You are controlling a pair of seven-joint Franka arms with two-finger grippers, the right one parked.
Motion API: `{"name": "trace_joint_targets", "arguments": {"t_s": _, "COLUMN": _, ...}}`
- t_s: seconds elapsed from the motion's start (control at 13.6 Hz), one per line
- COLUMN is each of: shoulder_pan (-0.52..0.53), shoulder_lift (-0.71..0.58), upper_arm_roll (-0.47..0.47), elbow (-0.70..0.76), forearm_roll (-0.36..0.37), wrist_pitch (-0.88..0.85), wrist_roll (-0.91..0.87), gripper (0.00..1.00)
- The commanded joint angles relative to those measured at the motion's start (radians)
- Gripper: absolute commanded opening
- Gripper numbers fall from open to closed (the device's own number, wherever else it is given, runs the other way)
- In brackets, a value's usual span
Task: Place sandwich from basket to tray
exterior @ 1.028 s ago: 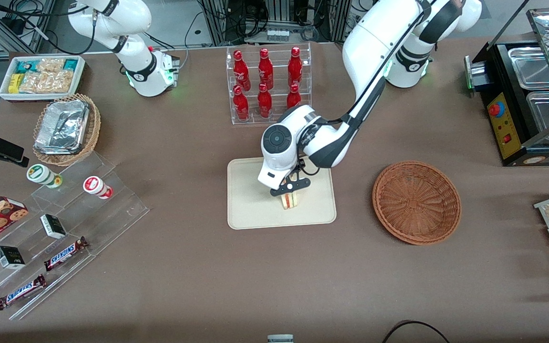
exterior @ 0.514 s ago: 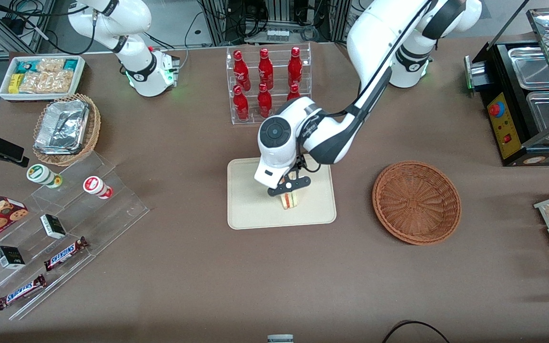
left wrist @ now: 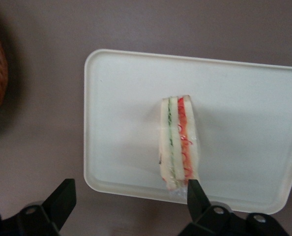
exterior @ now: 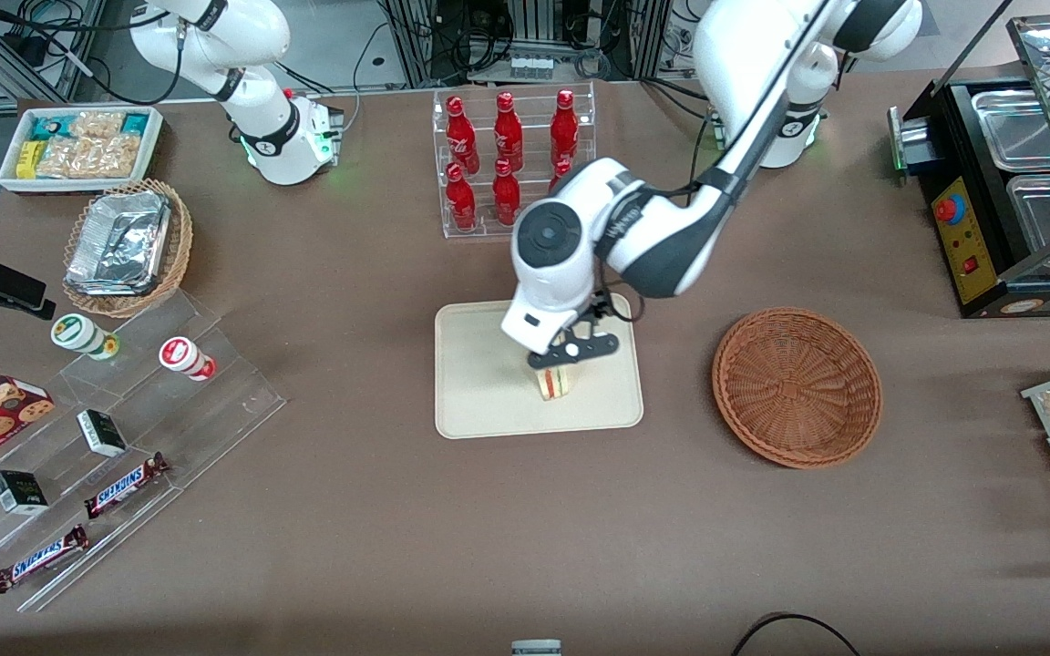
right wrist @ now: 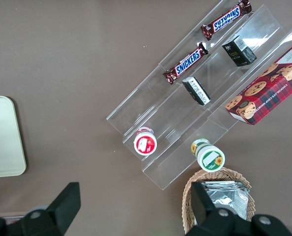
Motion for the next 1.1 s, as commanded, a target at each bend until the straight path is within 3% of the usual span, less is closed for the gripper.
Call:
{"name": "trace_joint_targets", "arguments": {"t_s": 0.0, "shoulder_pan": 0.074, "shoulder_lift": -0.087, "upper_arm_roll": 0.012, "elbow": -0.038, "forearm_roll": -0.003, "wrist_pitch": -0.069, "wrist_roll": 0.157, "gripper": 1.00}}
{"name": "trace_joint_targets", "arguments": {"t_s": 0.29, "shoulder_pan": 0.218, "shoulder_lift": -0.150, "upper_arm_roll": 0.015, "elbow": -0.082, "forearm_roll": 0.008, "wrist_pitch": -0.157, "wrist_roll": 0.227, "gripper": 1.00}}
{"name": "trace_joint_targets", "arguments": {"t_s": 0.44, "shoulder_pan": 0.259, "shoulder_lift": -0.215, "upper_arm_roll": 0.018, "elbow": -0.166, "forearm_roll": 0.005, "wrist_pitch": -0.137, "wrist_roll": 0.340, "gripper": 1.00}}
{"name": "trace_joint_targets", "arguments": {"t_s": 0.81, "shoulder_pan": 0.346, "shoulder_lift": -0.307, "upper_arm_roll": 0.016, "elbow": -0.245, "forearm_roll": -0.003, "wrist_pitch": -0.137, "wrist_roll": 0.436, "gripper": 1.00}}
{"name": "trace_joint_targets", "arguments": {"t_s": 1.03, "shoulder_pan": 0.438, "shoulder_lift": -0.382, "upper_arm_roll": 0.004, "elbow": -0.272, "forearm_roll": -0.041, "wrist_pitch": -0.190, "wrist_roll": 0.554, "gripper": 1.00}}
